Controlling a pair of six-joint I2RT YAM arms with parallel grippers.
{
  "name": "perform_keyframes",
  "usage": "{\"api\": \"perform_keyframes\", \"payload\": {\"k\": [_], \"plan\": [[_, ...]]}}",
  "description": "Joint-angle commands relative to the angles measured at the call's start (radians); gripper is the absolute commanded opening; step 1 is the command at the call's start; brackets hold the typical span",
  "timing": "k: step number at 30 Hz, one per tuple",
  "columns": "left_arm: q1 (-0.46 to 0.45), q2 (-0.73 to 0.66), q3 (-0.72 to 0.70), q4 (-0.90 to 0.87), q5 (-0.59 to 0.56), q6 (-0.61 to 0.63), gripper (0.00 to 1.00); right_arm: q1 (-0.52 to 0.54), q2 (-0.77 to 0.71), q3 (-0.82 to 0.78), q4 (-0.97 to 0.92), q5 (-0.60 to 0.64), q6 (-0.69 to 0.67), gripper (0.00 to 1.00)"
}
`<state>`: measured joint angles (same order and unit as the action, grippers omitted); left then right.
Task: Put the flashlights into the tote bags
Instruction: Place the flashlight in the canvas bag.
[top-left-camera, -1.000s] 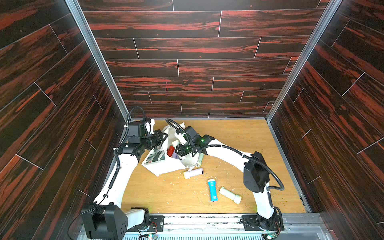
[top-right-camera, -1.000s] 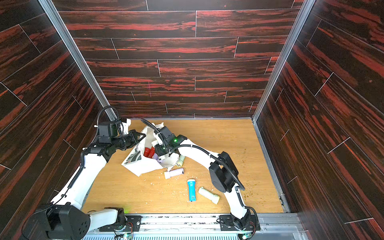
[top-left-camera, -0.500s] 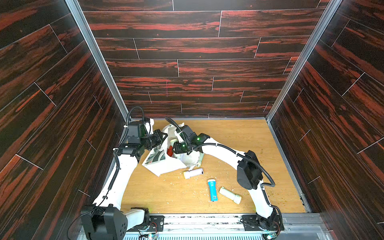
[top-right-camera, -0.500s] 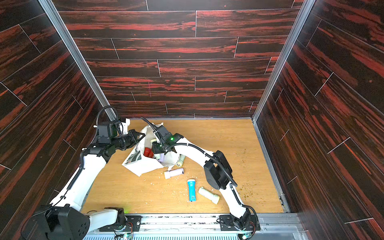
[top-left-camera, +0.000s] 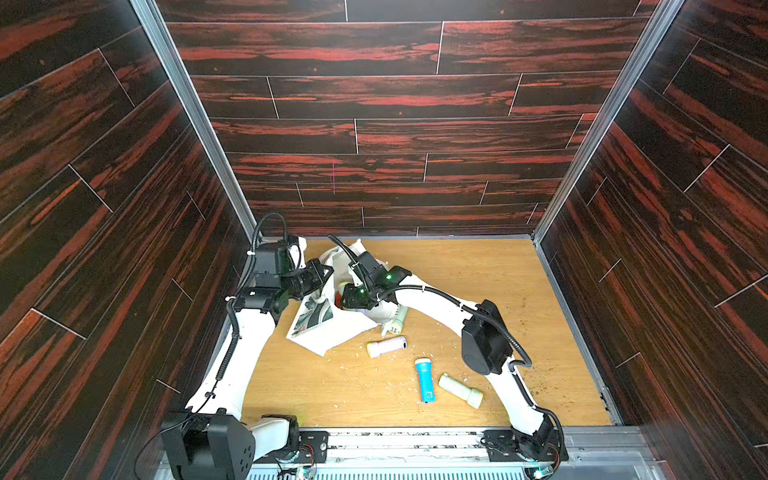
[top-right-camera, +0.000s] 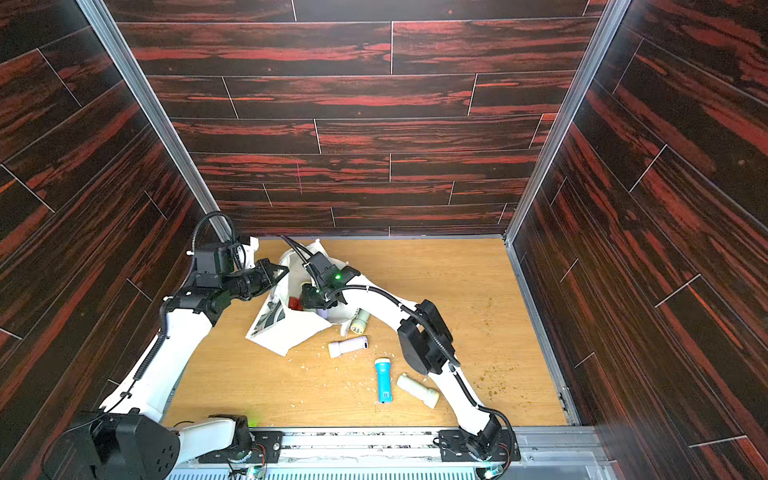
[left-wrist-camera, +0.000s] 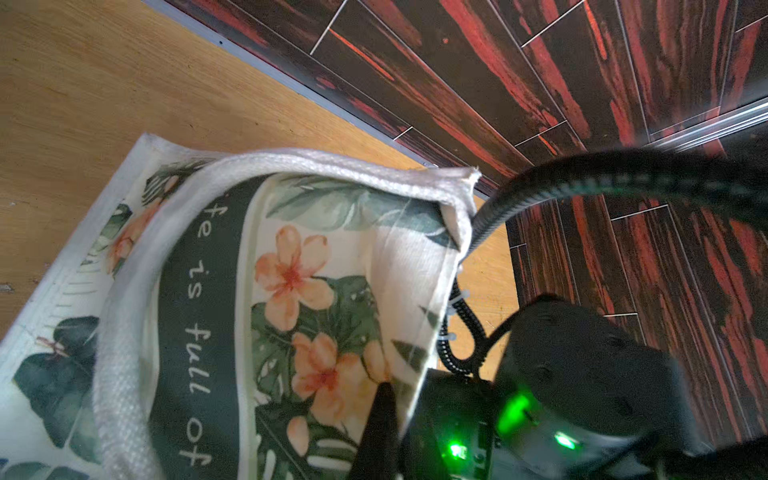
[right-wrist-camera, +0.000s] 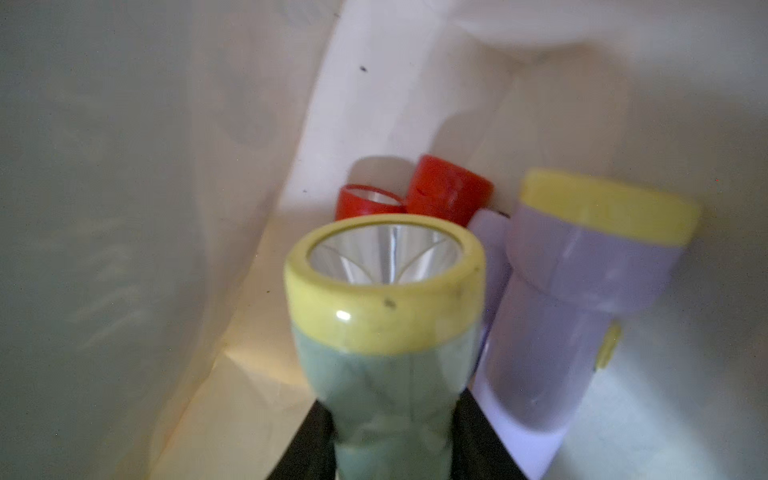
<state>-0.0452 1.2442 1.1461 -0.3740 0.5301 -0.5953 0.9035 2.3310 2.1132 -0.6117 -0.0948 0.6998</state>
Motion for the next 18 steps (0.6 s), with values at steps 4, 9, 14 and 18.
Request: {"api": "perform_keyframes", "payload": {"k": [4, 9, 14, 18], "plan": [[-0.004, -0.061, 0.004, 0.052, 0.050, 0.014, 0.00, 0.003, 0.099, 0.052, -0.099, -0.037, 0.034, 0.00], [-0.004, -0.059, 0.002, 0.047, 0.047, 0.019, 0.00, 0.003, 0.121, 0.070, -0.121, -0.045, 0.038, 0.09], [-0.004, -0.061, 0.001, 0.040, 0.040, 0.021, 0.00, 0.003, 0.123, 0.073, -0.125, -0.049, 0.043, 0.24], [-0.004, -0.061, 0.000, 0.031, 0.033, 0.028, 0.00, 0.002, 0.117, 0.066, -0.118, -0.043, 0.039, 0.36]]}}
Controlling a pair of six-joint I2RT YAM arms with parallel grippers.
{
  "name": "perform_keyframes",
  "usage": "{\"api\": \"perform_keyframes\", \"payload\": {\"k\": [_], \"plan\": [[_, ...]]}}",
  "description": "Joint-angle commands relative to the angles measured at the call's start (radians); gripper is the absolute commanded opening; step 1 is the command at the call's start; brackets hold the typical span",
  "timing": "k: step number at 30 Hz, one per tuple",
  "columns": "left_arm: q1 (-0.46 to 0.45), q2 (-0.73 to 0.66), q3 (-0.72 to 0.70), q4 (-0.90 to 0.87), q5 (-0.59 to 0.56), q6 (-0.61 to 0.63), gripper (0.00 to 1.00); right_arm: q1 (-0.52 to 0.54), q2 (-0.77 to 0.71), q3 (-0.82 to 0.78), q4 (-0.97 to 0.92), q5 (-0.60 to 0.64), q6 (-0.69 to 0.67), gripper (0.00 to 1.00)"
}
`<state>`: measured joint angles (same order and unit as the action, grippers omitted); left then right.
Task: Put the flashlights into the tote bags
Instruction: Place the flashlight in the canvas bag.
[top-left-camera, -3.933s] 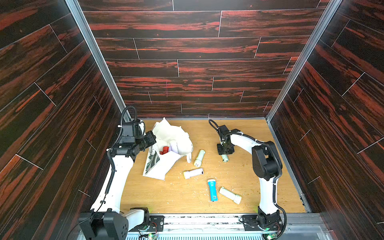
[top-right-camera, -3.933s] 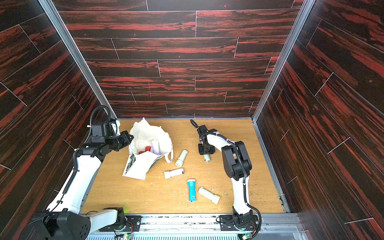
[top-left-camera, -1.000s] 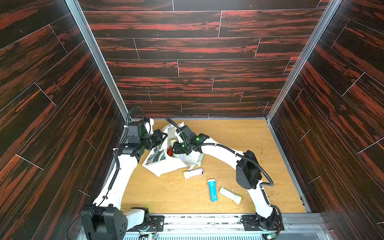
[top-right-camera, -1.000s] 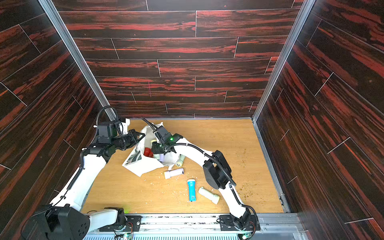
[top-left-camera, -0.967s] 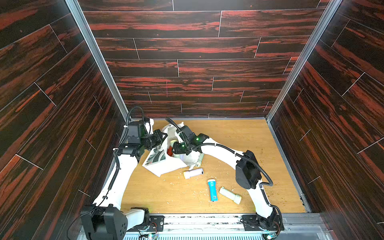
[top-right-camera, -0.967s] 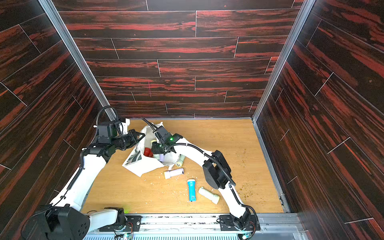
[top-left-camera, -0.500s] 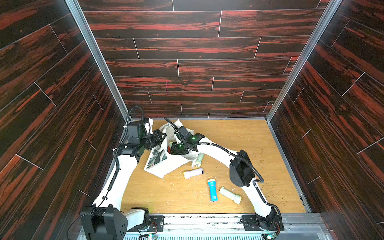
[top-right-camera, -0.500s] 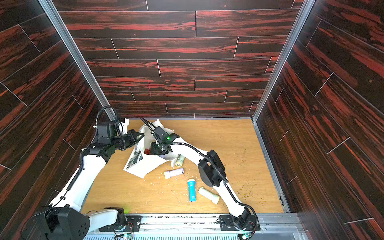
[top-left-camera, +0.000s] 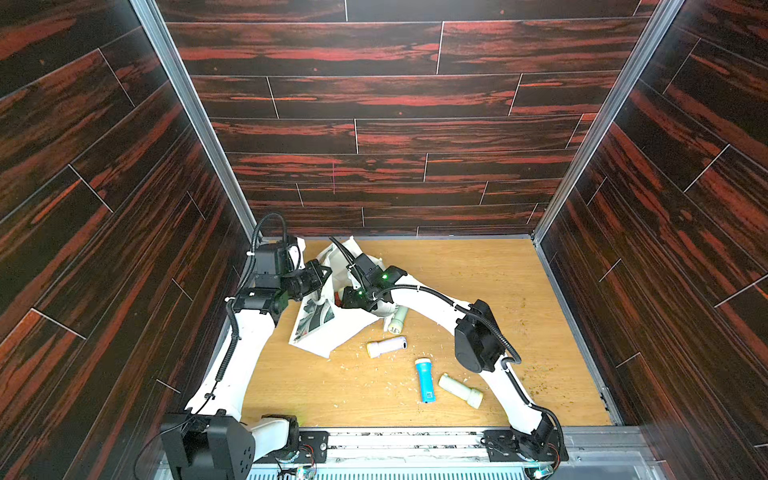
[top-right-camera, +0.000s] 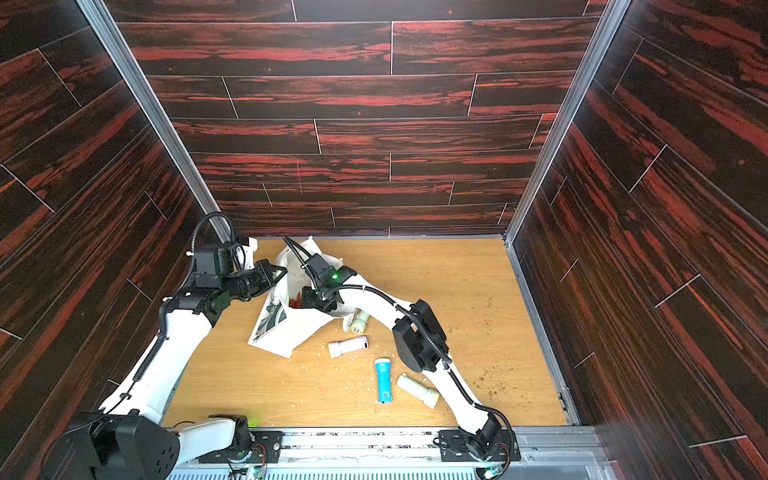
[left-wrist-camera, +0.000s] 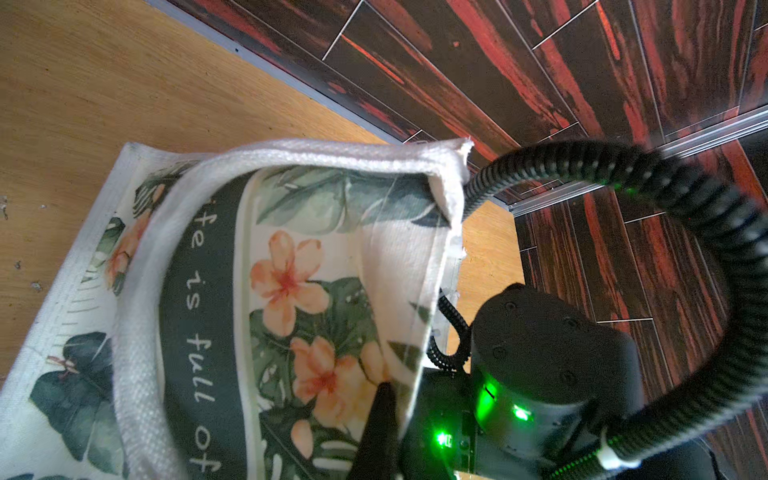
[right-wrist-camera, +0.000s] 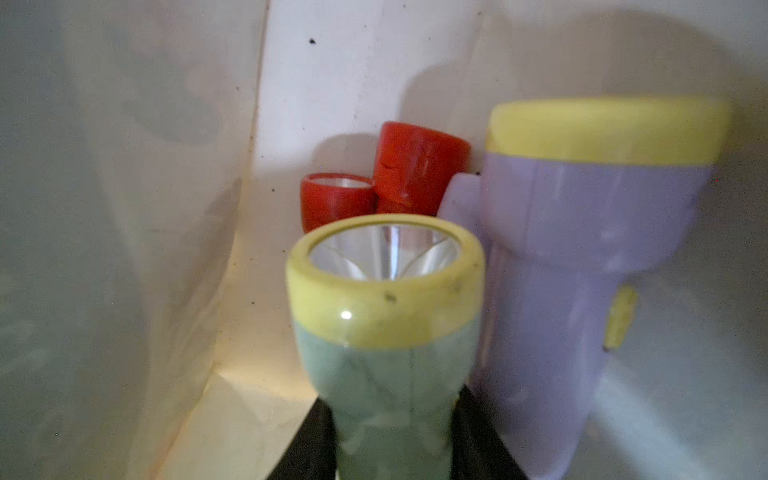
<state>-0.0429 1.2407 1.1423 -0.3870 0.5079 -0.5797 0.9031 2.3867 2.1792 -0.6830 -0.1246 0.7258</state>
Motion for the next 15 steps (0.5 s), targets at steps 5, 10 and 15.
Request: {"api": "perform_keyframes", "payload": {"k": [5, 10, 15], "plan": [[-0.005, -0.056, 0.007, 0.031, 0.046, 0.022, 0.00, 0.001, 0.052, 0.005, -0.044, -0.011, 0.007, 0.49], [-0.006, -0.050, 0.016, -0.002, 0.024, 0.038, 0.00, -0.006, 0.023, 0.007, -0.044, 0.008, -0.024, 0.58], [-0.006, -0.043, 0.041, -0.063, -0.015, 0.079, 0.00, -0.012, -0.035, 0.007, -0.023, 0.029, -0.070, 0.71]]}}
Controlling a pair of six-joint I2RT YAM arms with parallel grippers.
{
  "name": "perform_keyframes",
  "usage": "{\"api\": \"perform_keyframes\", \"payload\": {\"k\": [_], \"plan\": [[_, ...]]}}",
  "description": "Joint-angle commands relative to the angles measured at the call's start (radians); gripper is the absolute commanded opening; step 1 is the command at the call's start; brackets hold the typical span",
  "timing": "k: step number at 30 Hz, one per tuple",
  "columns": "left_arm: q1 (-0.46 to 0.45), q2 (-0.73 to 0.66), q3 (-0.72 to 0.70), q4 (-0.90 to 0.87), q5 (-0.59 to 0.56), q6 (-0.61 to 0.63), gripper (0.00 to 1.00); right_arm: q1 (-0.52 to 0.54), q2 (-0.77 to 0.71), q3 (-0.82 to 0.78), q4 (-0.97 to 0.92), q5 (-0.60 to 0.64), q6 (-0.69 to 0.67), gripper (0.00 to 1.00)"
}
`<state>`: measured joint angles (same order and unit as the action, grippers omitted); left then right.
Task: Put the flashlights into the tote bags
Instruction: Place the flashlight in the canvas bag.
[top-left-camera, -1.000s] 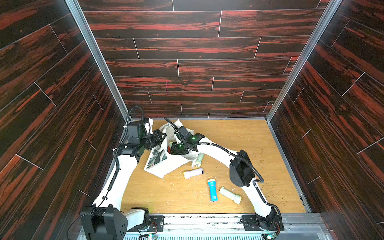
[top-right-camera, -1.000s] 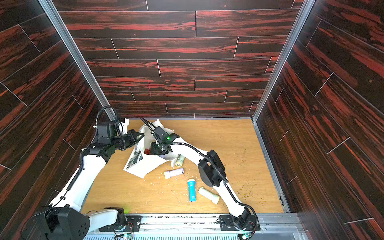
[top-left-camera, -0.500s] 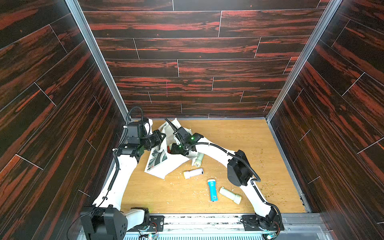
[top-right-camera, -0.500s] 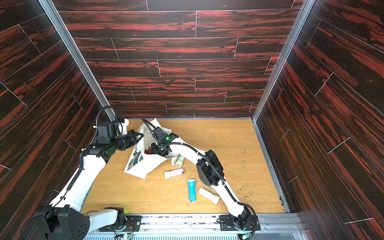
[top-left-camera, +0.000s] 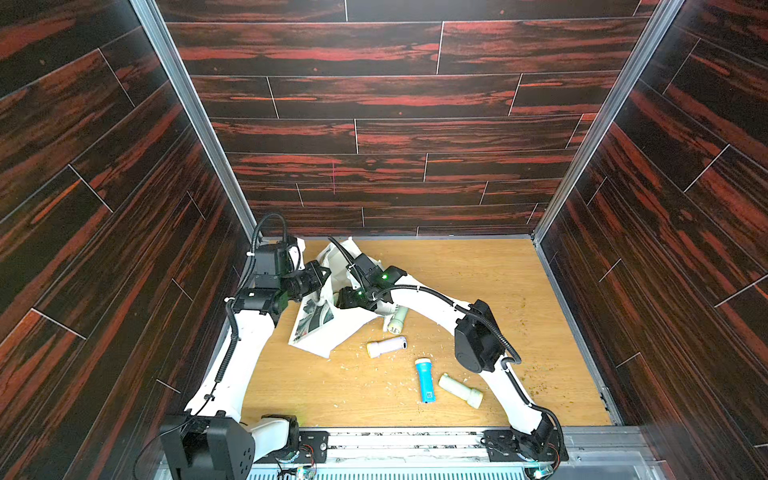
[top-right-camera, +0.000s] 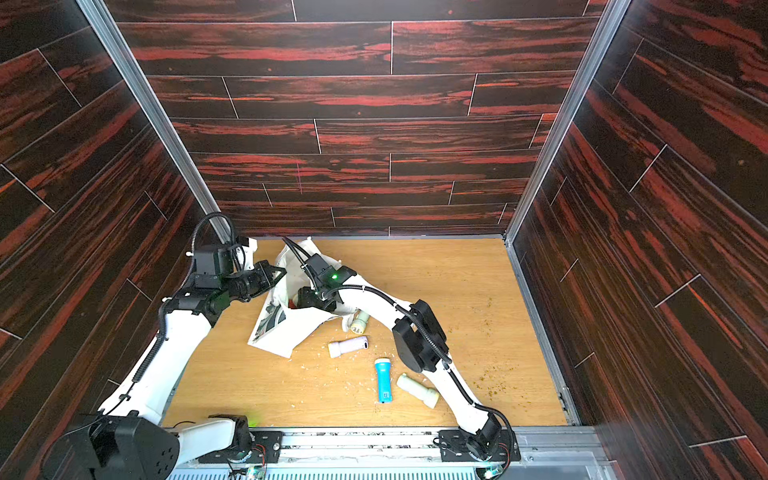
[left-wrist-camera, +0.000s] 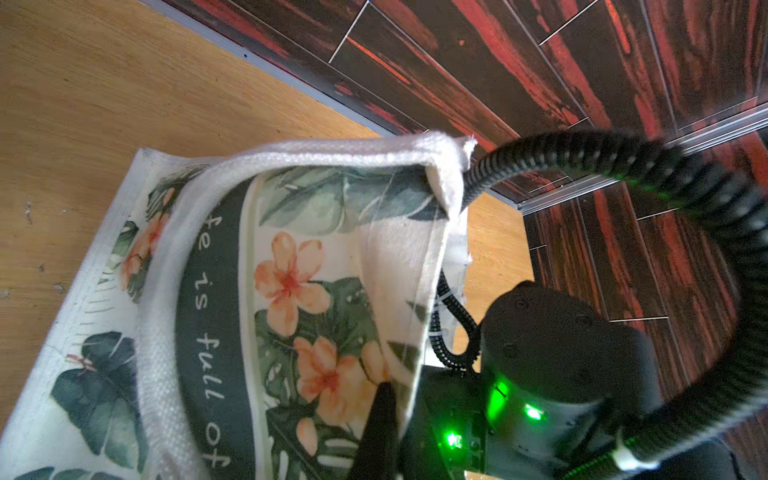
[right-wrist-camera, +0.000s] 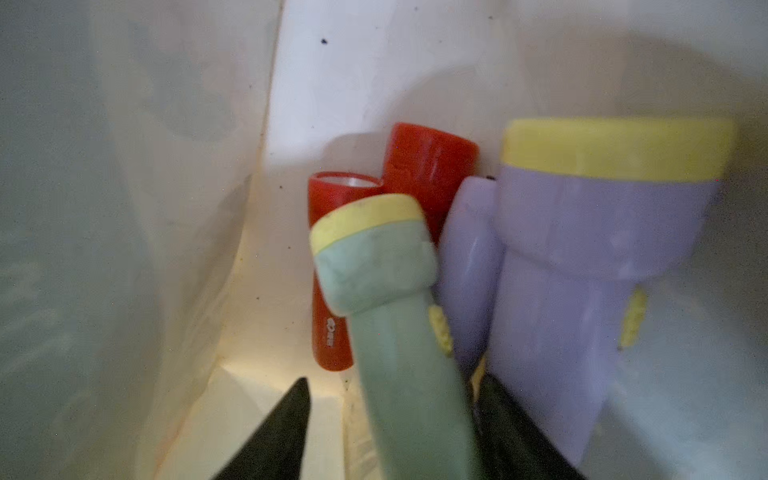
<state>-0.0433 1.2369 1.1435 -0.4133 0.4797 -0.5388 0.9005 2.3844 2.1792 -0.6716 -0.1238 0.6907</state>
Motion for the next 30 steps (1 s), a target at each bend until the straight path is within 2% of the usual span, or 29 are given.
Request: {"api": "perform_keyframes", "payload": {"k": [1, 6, 11, 16, 23, 30], "plan": [[-0.006, -0.039, 0.047, -0.057, -0.003, 0.051, 0.00, -0.009, -0.052, 0.003, -0.027, 0.032, -0.044, 0.72], [-0.006, -0.031, 0.081, -0.152, -0.092, 0.125, 0.00, -0.009, -0.177, -0.062, 0.062, 0.031, -0.106, 0.74], [-0.005, -0.019, 0.097, -0.212, -0.140, 0.160, 0.00, -0.009, -0.376, -0.279, 0.272, 0.024, -0.158, 0.74], [-0.004, -0.011, 0.107, -0.230, -0.204, 0.178, 0.00, -0.011, -0.558, -0.480, 0.380, 0.111, -0.195, 0.74], [-0.005, -0.005, 0.118, -0.253, -0.275, 0.192, 0.00, -0.014, -0.747, -0.675, 0.261, 0.204, -0.249, 0.70], [-0.006, -0.004, 0.134, -0.282, -0.395, 0.233, 0.00, -0.014, -0.942, -0.861, -0.058, 0.339, -0.160, 0.62]]}}
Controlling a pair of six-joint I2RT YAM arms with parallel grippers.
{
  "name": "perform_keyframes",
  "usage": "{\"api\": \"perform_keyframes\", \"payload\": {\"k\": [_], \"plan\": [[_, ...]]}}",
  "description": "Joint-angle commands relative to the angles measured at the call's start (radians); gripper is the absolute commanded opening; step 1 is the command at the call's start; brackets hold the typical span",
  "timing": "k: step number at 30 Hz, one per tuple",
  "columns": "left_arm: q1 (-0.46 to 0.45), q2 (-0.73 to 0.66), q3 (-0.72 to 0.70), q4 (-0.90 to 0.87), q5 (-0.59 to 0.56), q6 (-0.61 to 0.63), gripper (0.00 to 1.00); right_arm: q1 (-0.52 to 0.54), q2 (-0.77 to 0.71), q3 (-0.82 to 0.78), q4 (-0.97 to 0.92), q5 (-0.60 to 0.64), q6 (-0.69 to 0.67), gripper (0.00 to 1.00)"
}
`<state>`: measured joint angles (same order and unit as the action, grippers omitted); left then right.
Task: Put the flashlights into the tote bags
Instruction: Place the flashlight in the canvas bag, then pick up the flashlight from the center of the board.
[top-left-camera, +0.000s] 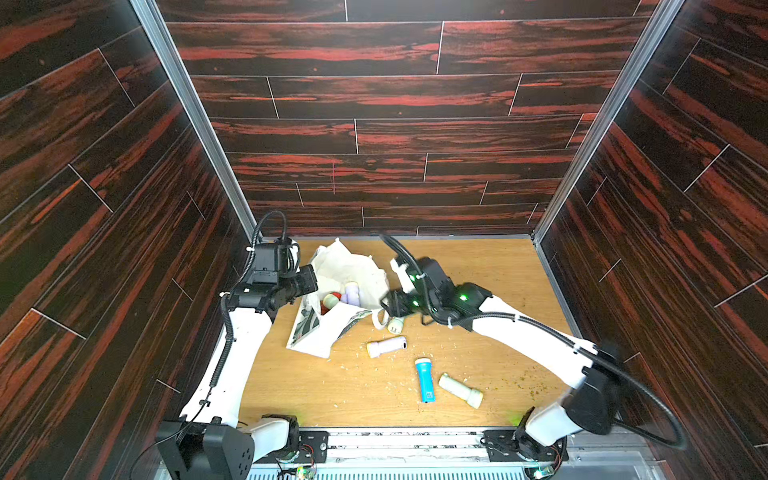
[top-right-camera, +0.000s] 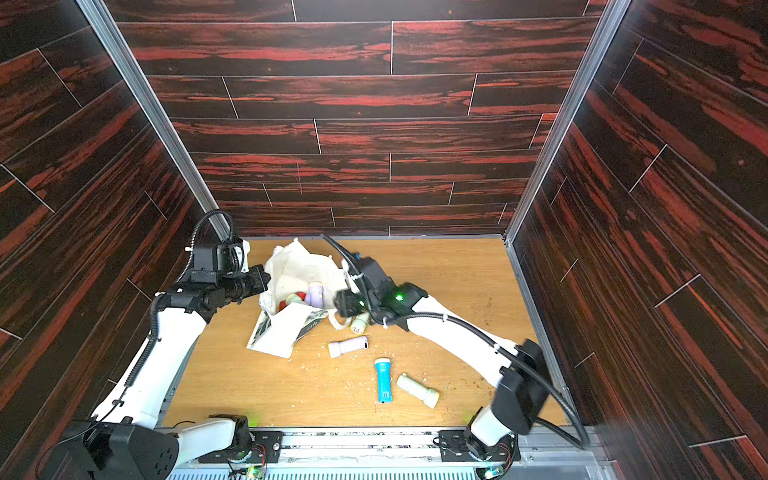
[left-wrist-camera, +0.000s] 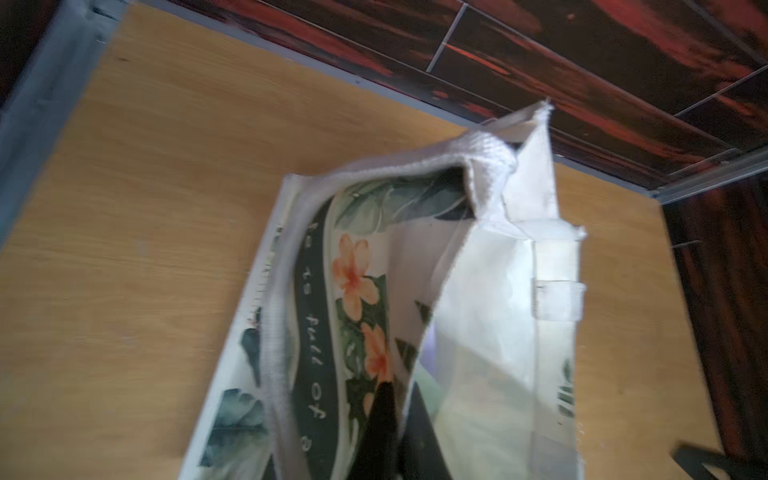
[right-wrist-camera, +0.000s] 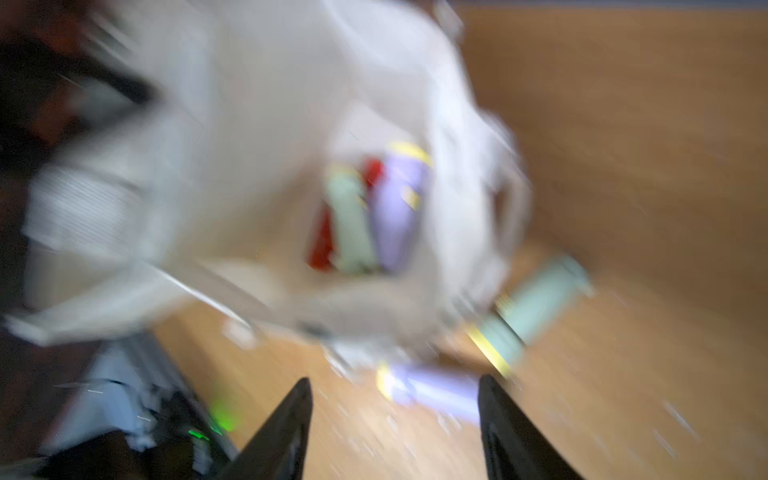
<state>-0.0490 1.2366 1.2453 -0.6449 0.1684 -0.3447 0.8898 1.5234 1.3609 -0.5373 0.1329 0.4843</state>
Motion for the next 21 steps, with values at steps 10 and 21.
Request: {"api": "perform_keyframes", "payload": {"k": [10, 21], "plan": [[0.001, 0.025, 0.060, -0.072, -0.177, 0.095, 0.00, -0.005, -0.151, -0.314, -0.437, 0.048, 0.216, 0.60], [0.001, 0.035, 0.066, -0.081, -0.196, 0.109, 0.00, -0.018, -0.081, -0.431, -0.408, -0.029, 0.179, 0.61]]}}
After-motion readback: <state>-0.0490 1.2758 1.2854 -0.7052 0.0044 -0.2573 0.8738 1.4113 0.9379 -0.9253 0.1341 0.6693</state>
